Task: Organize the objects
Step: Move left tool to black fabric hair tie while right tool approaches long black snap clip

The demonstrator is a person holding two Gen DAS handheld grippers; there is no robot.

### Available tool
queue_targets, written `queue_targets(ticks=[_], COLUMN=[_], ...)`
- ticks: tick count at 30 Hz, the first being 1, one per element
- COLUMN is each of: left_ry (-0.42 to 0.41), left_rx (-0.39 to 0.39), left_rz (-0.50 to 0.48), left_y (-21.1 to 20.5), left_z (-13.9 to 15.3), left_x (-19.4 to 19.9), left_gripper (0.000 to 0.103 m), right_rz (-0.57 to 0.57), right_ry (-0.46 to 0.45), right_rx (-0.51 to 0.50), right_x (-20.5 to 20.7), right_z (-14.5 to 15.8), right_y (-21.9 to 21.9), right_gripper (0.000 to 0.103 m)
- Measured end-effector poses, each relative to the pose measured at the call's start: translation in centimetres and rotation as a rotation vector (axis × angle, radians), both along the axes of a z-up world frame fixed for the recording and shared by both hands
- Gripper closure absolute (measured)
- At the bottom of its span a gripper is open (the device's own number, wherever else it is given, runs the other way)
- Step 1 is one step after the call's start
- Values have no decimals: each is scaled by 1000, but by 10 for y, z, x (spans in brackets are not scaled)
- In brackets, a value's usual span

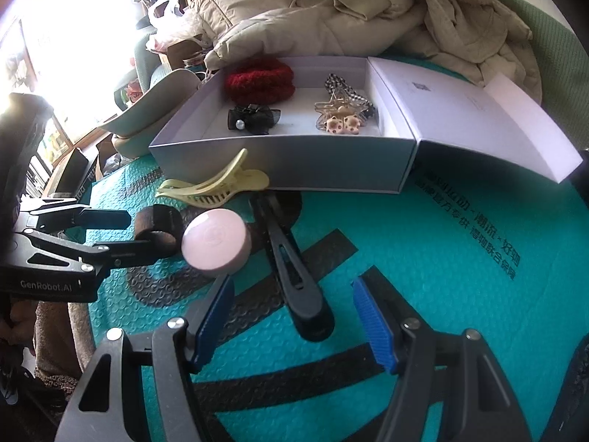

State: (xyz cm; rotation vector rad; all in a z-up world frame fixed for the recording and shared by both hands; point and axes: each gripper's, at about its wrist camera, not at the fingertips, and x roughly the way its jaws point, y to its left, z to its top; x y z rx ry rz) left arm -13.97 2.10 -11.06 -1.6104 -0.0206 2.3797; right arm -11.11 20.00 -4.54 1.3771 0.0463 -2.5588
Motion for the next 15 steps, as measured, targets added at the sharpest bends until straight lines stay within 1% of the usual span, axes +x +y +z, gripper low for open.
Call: queue_targets(ticks=[3,4,7,8,9,10,11,12,13,15], left_ry=[-10,-10,-3,-3,-3,0,5,5,5,5], left_rx=[-11,-15,-14,-13,-16,-21,-20,-14,-17,-24], left_rz=[-9,-11,-22,-25,-27,-32,-38,-44,-45,-45], left_y=[4,5,8,9,11,13,14,16,17,19], left_z=[-5,-5,-6,-6,-6,-6,-6,-6,-6,-6], left_x=[-6,-7,-11,-12,-12,-12,-11,-11,-11,-9], left_gripper=[45,46,56,62,65,67,72,74,74,75], right_rz=[-5,-7,-11,-12,-12,-12,-13,-11,-6,-6], right_ry=[-19,-23,-44,-48,-52,-55,-53,-54,-58,-58], right_rx=[-8,-12,-26,-28,-31,-33,-32,-33,-36,-24], right_x=[-6,-7,-11,-11,-11,-11,-10,-9,-7,-4], right_z=[-6,-7,-11,-13,-13,-14,-15,-14,-14,-14], right_y=[2,3,6,6,6,6,6,6,5,4], right_gripper=[36,38,50,58,62,69,74,76,80,81])
